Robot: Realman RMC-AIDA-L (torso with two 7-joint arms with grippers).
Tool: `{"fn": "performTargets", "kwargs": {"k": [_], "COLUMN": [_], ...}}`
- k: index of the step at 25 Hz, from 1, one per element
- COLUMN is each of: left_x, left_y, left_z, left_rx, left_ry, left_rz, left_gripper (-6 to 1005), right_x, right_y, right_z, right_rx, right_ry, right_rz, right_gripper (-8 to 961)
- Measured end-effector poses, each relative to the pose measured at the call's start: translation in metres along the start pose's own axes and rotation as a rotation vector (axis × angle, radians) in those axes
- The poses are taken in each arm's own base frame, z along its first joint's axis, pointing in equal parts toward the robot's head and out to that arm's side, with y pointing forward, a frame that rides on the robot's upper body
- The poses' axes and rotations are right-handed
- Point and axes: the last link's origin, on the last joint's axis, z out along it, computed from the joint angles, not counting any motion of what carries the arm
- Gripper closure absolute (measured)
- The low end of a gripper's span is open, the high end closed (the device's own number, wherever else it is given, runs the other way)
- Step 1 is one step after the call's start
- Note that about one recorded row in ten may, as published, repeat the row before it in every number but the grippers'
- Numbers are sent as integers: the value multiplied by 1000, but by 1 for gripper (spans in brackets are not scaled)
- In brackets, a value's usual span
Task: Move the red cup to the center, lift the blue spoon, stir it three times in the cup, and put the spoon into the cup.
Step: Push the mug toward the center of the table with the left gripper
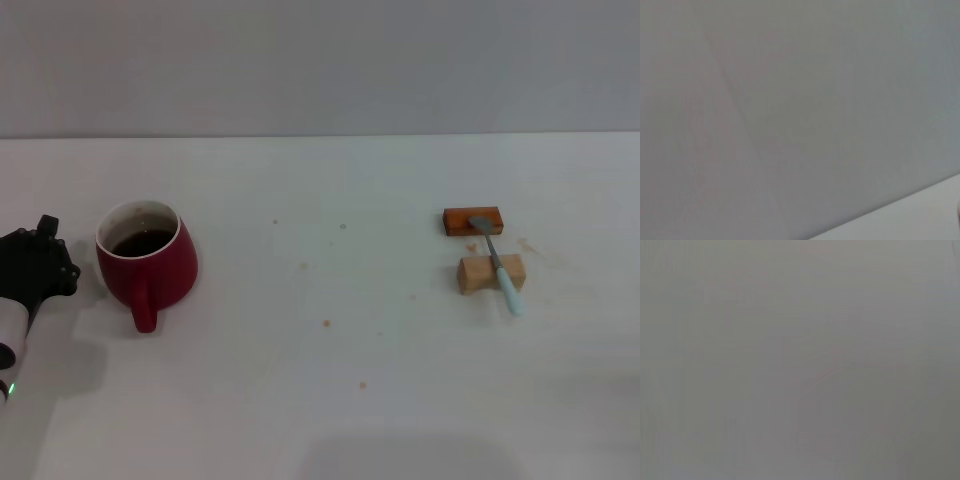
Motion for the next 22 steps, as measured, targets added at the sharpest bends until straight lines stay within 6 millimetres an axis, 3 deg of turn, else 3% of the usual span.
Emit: {"fn": "performTargets", "kwargs": {"k": [22], "left_x": [6], "left_y": [15], "left_z": [10], "left_rx": [-108], "left_ry": [10], "left_rz": [74], "left_gripper": [973], "right_x": [1], "right_y": [-3], "right_z": [-3], "right_rx": [7], "right_ry": [6], "right_rz": [-5], "right_gripper": [200]}}
